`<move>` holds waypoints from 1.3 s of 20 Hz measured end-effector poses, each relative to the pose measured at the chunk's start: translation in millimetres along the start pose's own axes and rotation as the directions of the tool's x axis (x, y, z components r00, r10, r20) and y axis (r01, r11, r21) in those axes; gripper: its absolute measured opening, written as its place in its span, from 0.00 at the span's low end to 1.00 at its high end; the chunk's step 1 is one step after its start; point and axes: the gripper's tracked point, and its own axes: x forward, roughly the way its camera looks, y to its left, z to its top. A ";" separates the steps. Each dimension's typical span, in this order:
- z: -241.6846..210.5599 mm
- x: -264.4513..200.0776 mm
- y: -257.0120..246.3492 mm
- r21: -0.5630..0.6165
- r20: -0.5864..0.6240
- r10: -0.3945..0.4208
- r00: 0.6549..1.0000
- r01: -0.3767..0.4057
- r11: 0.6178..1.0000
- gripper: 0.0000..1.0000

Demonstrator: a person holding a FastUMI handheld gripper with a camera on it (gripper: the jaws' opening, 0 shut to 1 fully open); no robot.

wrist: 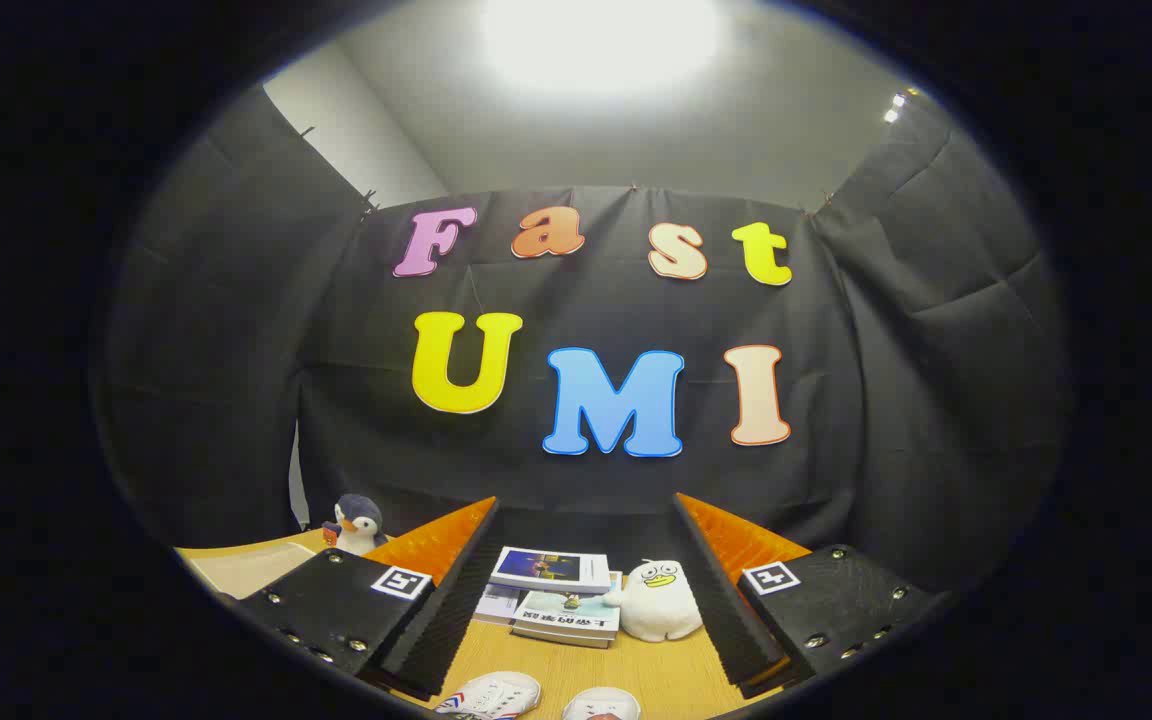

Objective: Open the storage box then place both shoes into the box .Put the left shoe in first, then the right shoe, with the right side of both shoes facing outward in a uniform manner.

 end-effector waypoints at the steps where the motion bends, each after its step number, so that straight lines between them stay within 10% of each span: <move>1: 2.0 -0.8 0.3 -0.001 0.006 0.001 1.000 -0.001 1.000 0.98; 19: -2.3 -19.9 -6.7 0.060 -0.009 -0.028 1.000 0.028 0.998 0.98; 26: -19.9 -26.9 28.1 0.199 -0.067 0.081 0.994 -0.067 0.978 0.98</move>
